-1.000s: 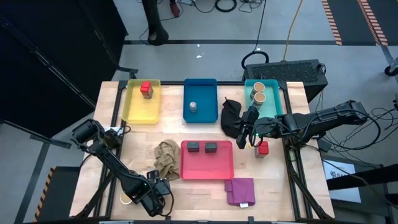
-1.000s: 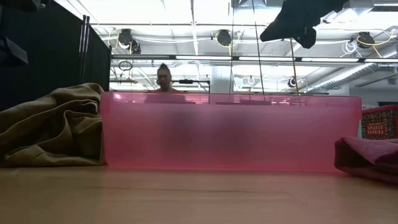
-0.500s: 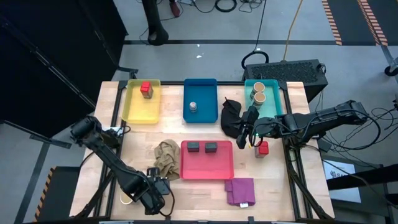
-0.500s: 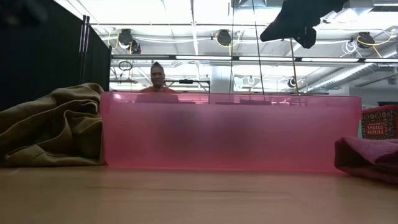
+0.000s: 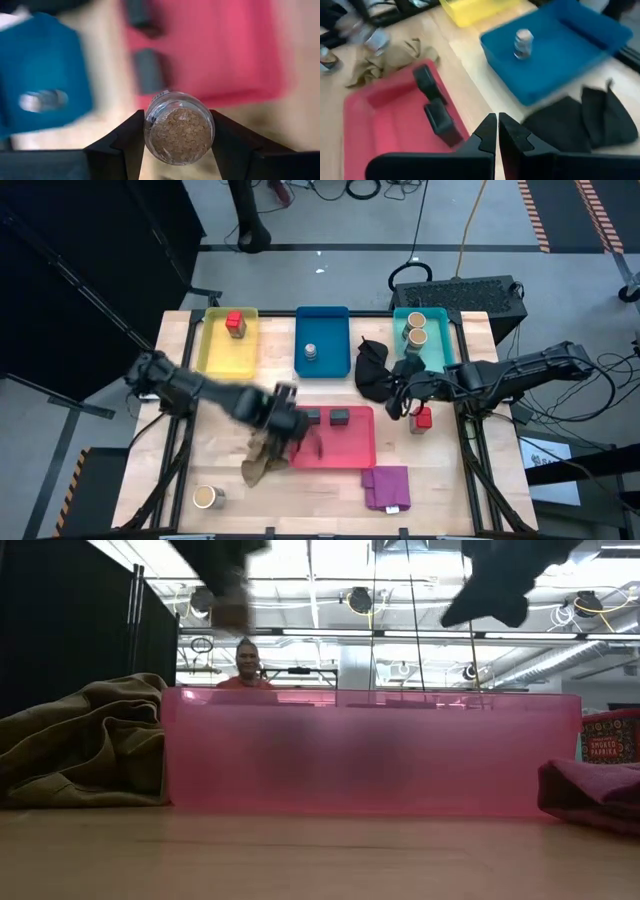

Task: Sort spices by type
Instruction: Put the brown seasoning bottle into the blue bin

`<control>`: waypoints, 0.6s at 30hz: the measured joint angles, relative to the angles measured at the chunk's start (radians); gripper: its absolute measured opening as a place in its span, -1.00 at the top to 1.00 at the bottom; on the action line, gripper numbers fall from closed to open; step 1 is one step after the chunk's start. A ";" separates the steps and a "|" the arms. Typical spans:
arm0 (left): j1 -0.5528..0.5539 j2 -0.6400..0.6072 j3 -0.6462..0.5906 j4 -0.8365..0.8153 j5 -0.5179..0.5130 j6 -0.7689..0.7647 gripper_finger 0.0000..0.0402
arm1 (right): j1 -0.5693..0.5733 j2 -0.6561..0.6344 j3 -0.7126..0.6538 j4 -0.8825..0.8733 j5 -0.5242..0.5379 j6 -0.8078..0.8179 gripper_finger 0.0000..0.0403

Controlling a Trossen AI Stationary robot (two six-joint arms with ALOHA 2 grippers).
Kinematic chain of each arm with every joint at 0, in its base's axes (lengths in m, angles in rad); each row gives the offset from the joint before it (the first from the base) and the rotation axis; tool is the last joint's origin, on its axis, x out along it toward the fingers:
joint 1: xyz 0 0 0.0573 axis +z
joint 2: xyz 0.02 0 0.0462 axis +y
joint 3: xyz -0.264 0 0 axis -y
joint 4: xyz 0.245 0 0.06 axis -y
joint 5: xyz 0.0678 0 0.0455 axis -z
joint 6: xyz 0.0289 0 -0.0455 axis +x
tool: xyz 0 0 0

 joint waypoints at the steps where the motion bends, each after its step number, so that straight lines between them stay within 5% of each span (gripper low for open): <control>1: 0.049 0.000 0.000 0.012 0.000 0.065 0.06 | 0.000 -0.011 0.000 -0.028 0.001 0.024 1.00; 8: 0.386 0.000 0.000 0.276 0.031 0.352 0.06 | 0.000 -0.075 0.000 -0.178 0.012 0.115 1.00; 12: 0.520 0.025 0.001 0.470 0.122 0.314 0.06 | 0.000 -0.075 0.000 -0.178 0.014 0.085 1.00; 18: 0.592 0.076 0.000 0.546 0.164 0.283 0.06 | 0.000 -0.075 0.000 -0.176 0.014 0.056 1.00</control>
